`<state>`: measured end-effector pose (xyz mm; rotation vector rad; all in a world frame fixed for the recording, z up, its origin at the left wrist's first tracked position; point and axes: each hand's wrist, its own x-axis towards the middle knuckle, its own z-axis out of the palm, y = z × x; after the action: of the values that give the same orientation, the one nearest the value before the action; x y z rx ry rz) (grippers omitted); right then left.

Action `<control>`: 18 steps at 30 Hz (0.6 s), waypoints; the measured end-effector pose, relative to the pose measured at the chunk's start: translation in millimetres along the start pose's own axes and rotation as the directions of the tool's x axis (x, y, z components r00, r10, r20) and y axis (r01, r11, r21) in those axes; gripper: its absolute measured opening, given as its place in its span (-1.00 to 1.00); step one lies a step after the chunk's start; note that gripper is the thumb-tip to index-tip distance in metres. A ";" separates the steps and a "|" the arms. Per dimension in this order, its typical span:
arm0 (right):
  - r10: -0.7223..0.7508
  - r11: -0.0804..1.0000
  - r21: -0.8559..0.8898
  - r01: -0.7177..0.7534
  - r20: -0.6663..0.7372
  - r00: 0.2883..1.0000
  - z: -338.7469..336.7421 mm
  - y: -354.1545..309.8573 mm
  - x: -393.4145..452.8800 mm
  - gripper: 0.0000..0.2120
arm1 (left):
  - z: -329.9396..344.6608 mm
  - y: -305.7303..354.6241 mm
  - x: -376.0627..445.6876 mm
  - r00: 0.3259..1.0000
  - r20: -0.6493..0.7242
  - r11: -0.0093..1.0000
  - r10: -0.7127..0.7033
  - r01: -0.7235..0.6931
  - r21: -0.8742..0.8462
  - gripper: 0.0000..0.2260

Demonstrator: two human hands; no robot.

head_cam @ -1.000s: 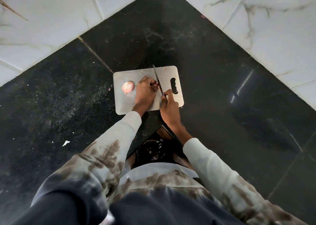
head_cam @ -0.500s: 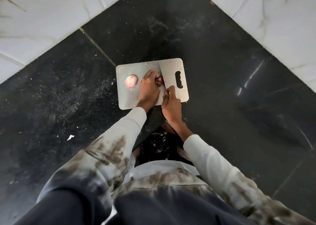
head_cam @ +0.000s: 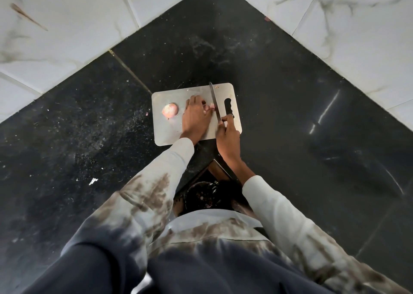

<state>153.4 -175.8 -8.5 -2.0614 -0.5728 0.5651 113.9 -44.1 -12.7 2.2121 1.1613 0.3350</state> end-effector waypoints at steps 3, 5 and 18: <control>0.012 0.999 0.034 -0.011 -0.003 1.000 -1.9 -4.8 3.5 -0.93 | -1.7 -1.1 0.9 0.997 0.016 0.997 0.073 -0.074 0.030 -0.73; 0.021 0.999 0.048 -0.020 -0.008 1.000 -1.8 -4.6 4.6 -0.92 | -4.3 -3.8 3.1 0.984 0.074 0.982 0.160 -0.167 0.090 -0.72; -0.002 0.999 0.049 0.000 0.024 1.000 1.9 -7.6 0.3 -0.92 | -12.3 -22.3 10.3 0.991 0.076 0.988 0.111 -0.118 0.096 -0.73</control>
<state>151.1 -170.7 -3.1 -2.0105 -0.5683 0.5981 99.4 -21.3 -17.6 2.3642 1.0362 0.2485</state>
